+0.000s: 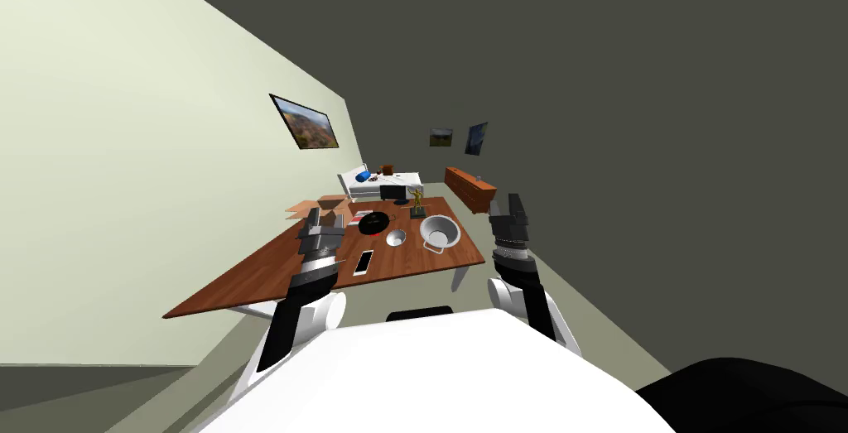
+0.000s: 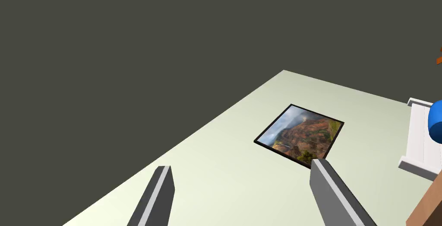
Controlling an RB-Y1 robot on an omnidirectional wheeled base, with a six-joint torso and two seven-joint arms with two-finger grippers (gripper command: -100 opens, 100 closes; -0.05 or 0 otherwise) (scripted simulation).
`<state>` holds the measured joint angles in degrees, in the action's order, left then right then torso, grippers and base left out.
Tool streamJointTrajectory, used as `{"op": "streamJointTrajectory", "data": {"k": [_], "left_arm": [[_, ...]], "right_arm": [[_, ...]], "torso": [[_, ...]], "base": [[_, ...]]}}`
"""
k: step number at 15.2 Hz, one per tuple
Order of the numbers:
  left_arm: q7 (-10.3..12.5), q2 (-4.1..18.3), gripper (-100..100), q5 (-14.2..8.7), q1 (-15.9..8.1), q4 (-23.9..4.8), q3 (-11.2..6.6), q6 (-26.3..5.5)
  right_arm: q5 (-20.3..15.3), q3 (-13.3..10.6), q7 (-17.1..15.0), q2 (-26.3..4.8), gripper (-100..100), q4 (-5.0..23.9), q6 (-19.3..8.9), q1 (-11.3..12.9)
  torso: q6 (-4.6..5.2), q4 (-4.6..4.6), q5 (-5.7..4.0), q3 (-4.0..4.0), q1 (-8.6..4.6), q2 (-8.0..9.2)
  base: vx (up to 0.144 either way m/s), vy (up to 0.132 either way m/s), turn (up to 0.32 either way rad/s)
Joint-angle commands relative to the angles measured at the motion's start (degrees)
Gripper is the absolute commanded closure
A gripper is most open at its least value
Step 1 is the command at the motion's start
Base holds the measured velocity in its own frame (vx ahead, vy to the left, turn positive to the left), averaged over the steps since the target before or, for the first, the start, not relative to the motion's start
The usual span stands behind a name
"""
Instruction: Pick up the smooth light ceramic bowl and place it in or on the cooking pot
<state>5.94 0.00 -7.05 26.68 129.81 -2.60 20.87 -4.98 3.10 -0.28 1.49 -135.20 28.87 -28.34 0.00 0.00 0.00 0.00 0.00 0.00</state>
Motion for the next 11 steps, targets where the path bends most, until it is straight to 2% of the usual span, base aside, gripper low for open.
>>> {"op": "streamJointTrajectory", "data": {"k": [1, 3, 4, 7, 8, 11], "left_arm": [[0.0, 1.9, -100, 0.0, -0.1, -0.4, -0.23, -0.6], [0.0, 4.6, -100, 0.0, -0.5, -1.2, -0.78, -2.0], [0.0, 4.6, -100, 0.0, -0.5, -1.2, -0.78, -2.0], [-0.1, 8.2, -100, 0.0, -1.3, -3.2, -2.12, -5.5], [-0.1, 8.2, -100, 0.0, -1.3, -3.2, -2.12, -5.5], [-0.1, 10.9, -100, -0.1, -2.4, -6.1, -3.98, -10.0]], "right_arm": [[0.0, 0.0, 0.0, 0.0, 0, 0.0, 0.0, 0.0], [0.0, 0.0, 0.0, 0.0, 0, 0.0, 0.0, 0.0], [0.0, 0.0, 0.0, 0.0, 0, 0.0, 0.0, 0.0], [0.0, 0.0, 0.0, 0.0, 0, 0.0, 0.0, 0.0], [0.0, 0.0, 0.0, 0.0, 0, 0.0, 0.0, 0.0], [0.0, 0.0, 0.0, 0.0, 0, 0.0, 0.0, 0.0]], "torso": [[0.00, 0.00, 0.00, 0.00, 0.00, 0.00], [0.02, 0.00, 0.00, 0.01, 0.02, 0.01], [0.02, 0.00, 0.01, 0.01, 0.04, 0.02], [0.03, 0.01, 0.01, 0.02, 0.06, 0.05], [0.04, 0.01, 0.01, 0.03, 0.07, 0.06], [0.04, 0.01, 0.01, 0.03, 0.07, 0.06]], "base": [[-0.002, 0.000, -0.040], [-0.007, 0.003, -0.111], [-0.010, 0.008, -0.076], [-0.014, 0.006, -0.159], [-0.017, 0.013, -0.123], [-0.020, 0.008, -0.202]]}}
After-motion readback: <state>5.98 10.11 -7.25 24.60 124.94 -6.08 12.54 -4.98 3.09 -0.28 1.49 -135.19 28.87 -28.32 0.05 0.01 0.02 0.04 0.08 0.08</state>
